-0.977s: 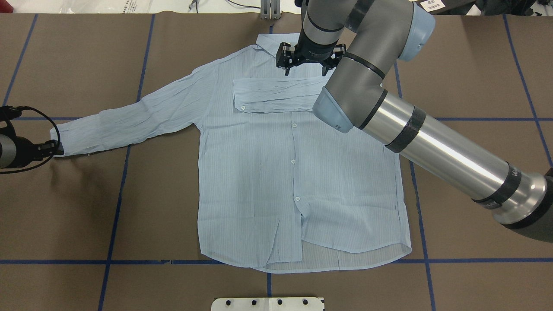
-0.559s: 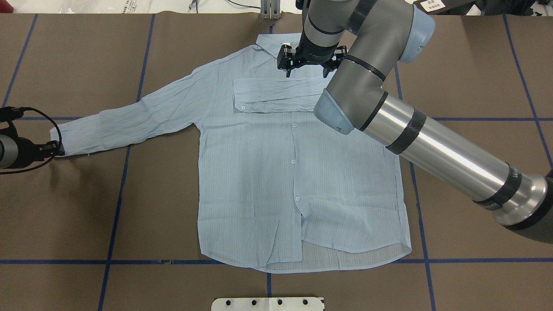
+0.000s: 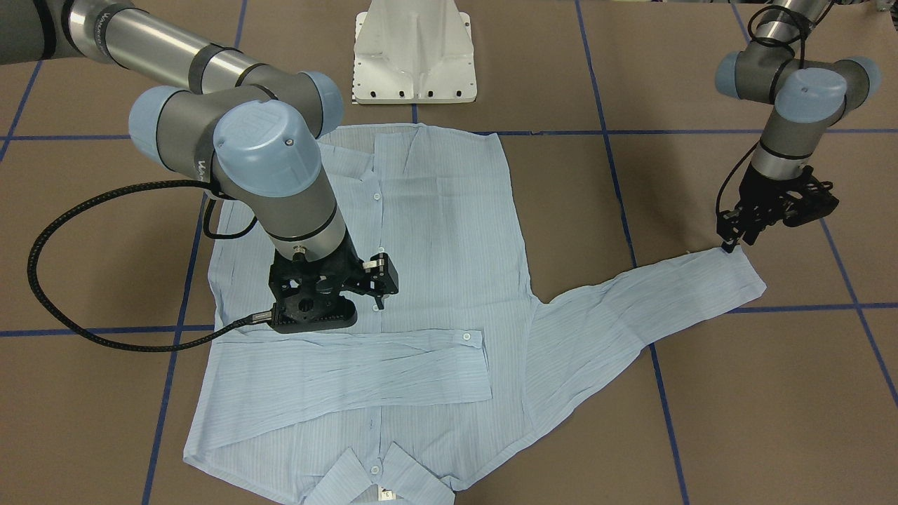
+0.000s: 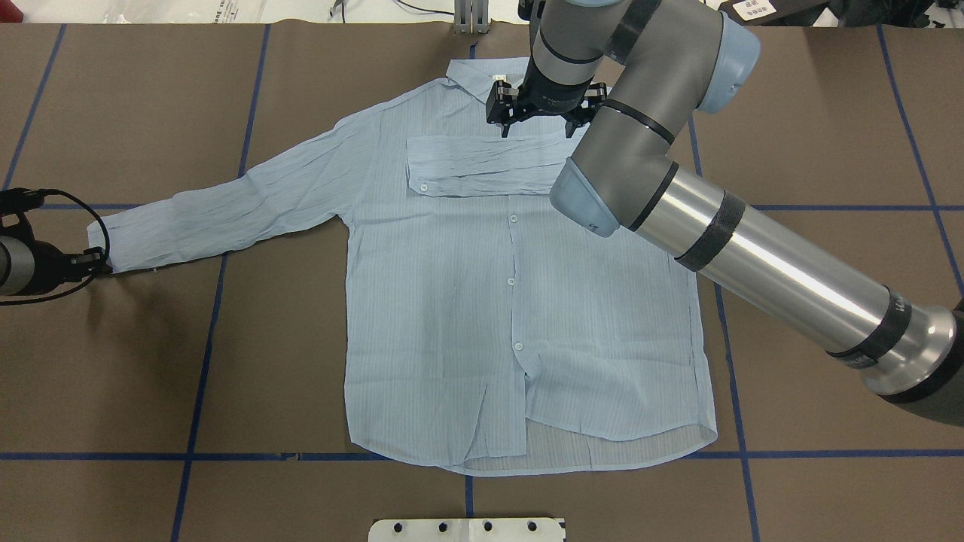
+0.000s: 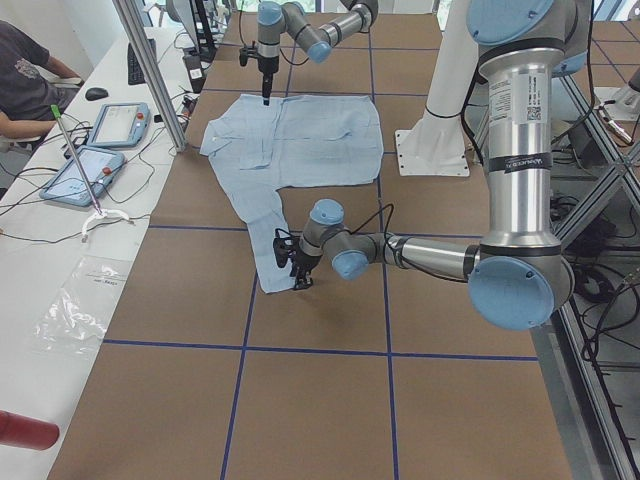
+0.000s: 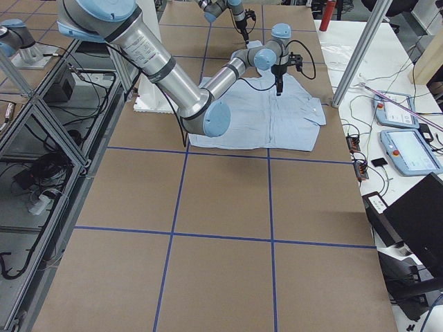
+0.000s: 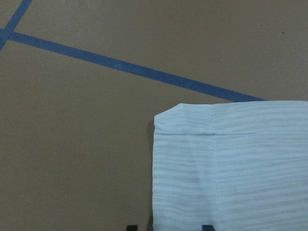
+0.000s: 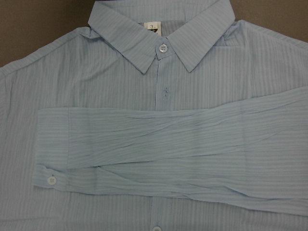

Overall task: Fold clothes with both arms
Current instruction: 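Release the sleeve with the right gripper while the left gripper approaches the other cuff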

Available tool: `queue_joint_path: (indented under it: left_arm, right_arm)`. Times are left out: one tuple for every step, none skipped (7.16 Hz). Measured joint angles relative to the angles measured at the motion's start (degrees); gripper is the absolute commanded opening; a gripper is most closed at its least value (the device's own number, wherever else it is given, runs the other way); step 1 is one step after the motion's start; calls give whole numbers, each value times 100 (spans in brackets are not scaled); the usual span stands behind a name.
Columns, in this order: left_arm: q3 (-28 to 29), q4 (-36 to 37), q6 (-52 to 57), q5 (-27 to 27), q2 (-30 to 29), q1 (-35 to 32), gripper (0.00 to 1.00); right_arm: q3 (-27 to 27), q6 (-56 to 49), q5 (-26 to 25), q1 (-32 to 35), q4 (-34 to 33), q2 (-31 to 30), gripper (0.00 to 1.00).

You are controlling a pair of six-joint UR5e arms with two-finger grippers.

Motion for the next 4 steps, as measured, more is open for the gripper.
queue_joint_path:
  left_arm:
    - [22, 2, 4, 0, -17, 3, 47]
    - [47, 1, 5, 2, -33, 12, 40]
    - [63, 4, 6, 6, -43, 20, 32]
    - [68, 5, 5, 8, -46, 23, 20]
  right_arm:
    - [3, 0, 0, -1, 0, -6, 100]
    - [15, 0, -2, -2, 0, -19, 100]
    - [32, 0, -2, -2, 0, -34, 100]
    - [36, 0, -2, -2, 0, -40, 100]
